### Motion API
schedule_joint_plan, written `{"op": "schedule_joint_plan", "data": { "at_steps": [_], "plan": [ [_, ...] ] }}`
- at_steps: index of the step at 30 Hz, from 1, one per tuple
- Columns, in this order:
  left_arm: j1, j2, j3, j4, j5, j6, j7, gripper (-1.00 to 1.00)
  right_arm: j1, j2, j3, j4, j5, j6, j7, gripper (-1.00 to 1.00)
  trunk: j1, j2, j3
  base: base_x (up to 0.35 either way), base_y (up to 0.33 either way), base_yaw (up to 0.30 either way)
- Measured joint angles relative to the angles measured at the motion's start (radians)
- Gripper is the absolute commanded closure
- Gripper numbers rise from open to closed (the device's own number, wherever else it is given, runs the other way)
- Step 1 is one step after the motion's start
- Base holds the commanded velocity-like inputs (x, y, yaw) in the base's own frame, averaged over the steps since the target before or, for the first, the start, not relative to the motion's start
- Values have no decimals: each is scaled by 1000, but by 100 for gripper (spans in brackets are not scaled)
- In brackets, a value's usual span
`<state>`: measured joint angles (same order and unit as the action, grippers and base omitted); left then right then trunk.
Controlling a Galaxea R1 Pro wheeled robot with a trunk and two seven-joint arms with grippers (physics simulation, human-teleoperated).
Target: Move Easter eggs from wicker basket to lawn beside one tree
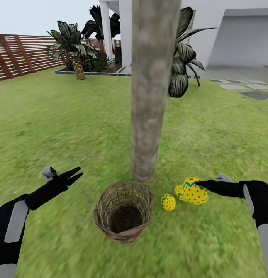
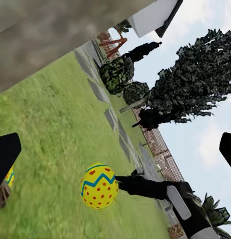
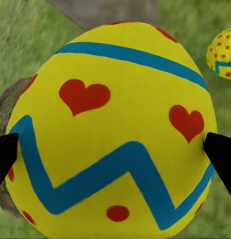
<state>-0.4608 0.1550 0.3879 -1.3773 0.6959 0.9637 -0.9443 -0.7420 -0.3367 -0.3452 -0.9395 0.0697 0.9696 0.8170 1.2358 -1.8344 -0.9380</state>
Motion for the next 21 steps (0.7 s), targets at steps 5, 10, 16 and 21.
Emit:
{"op": "schedule_joint_plan", "data": {
  "at_steps": [5, 10, 16, 21],
  "plan": [
    [0, 0, 2, 3, 0, 0, -11, -100, 0, 8, -13, 2, -3, -165, -371, 100, 0, 0, 0, 0, -289, 287],
    [0, 0, 6, 13, -1, -1, -82, -100, 0, 58, -9, 16, -6, -299, -588, 100, 0, 0, 0, 0, -33, 287],
    [0, 4, 6, 11, -1, -3, -85, -100, 0, 95, -7, 24, 0, -385, -691, 100, 0, 0, 0, 0, -277, 287],
    [0, 5, 6, 8, -1, -3, -85, -100, 1, 100, -6, 25, 1, -400, -693, 100, 0, 0, 0, 0, -329, 287]
  ]
}}
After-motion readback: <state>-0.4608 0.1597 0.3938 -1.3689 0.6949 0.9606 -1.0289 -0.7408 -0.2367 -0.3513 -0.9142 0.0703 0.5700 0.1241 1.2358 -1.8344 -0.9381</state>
